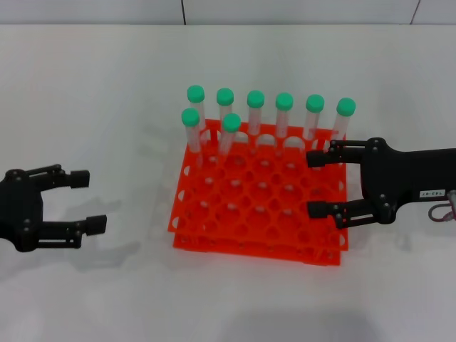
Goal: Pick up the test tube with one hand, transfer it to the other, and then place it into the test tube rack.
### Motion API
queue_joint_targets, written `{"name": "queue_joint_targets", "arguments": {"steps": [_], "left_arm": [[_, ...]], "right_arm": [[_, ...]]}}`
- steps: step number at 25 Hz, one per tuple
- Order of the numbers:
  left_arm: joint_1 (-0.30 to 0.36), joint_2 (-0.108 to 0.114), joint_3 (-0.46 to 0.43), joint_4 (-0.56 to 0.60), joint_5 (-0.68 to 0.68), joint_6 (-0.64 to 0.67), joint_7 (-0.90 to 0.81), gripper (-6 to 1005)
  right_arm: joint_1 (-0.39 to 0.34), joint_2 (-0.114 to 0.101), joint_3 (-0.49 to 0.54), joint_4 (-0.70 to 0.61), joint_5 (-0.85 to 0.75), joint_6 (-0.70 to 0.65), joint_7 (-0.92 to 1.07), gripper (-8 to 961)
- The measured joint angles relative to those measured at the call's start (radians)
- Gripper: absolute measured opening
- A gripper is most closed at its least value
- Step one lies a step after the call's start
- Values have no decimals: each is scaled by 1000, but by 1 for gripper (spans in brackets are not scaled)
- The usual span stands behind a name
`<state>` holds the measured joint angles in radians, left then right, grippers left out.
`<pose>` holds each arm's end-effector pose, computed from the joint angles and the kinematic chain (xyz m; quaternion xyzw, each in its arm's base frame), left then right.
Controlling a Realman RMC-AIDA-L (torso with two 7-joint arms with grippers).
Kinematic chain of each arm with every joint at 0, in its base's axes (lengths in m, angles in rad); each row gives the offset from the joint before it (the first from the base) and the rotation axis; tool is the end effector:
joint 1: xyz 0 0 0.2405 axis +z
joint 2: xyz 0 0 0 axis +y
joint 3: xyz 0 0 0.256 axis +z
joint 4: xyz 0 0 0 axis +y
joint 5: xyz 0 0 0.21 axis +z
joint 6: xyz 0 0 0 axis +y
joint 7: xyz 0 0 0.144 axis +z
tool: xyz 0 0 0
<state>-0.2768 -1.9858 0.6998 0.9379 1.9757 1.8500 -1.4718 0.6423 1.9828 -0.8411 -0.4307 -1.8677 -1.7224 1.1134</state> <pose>-0.3070 0.2588 0.0775 -0.9464 -0.2228 -0.2036 0.1153 0.2297 0.3231 -0.0056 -0.9563 0.0677 0.2837 0.0217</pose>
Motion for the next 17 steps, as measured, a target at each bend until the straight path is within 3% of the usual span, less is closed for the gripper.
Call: {"name": "queue_joint_targets", "arguments": {"steps": [8, 17], "left_arm": [[-49, 36, -1, 3, 46, 35, -8, 894], [-69, 49, 0, 7, 53, 45, 1, 894]], "right_arm": [[-16, -1, -11, -3, 0, 12, 14, 843], [-23, -2, -26, -5, -7, 31, 16, 876]]}}
